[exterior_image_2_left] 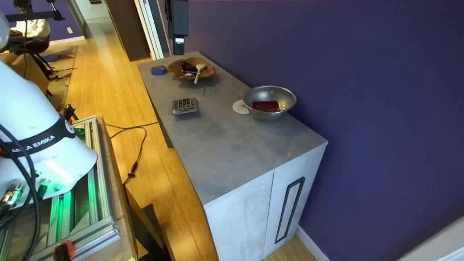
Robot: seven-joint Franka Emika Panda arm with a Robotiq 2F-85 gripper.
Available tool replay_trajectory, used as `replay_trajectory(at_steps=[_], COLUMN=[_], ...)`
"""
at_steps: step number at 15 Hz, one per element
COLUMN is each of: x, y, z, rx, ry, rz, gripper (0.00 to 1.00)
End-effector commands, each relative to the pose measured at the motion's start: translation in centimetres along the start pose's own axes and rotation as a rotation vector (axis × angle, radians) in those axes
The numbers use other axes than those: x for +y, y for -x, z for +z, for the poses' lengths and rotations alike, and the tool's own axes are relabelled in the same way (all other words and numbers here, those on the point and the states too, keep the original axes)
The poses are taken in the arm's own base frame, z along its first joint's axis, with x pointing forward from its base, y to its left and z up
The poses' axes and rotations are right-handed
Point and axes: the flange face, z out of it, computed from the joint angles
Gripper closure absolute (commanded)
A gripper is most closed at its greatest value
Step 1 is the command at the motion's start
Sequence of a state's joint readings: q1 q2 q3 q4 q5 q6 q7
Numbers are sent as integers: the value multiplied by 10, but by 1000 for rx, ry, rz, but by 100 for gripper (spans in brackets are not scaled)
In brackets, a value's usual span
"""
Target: Put the cooking stick over the silver bowl
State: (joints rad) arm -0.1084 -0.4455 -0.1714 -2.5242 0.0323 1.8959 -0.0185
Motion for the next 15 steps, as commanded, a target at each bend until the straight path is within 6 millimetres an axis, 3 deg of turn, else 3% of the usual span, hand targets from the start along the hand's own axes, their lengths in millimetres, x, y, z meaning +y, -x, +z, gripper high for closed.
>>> replay_trajectory(at_steps=[1,9,11,15], x=[0,0,-36,-136], y=[0,0,-7,3], z=[0,0,22,80], rx=[-1,-1,-36,-73], ry=[0,0,62,137], rz=[0,0,-78,-322], gripper=[0,0,0,0])
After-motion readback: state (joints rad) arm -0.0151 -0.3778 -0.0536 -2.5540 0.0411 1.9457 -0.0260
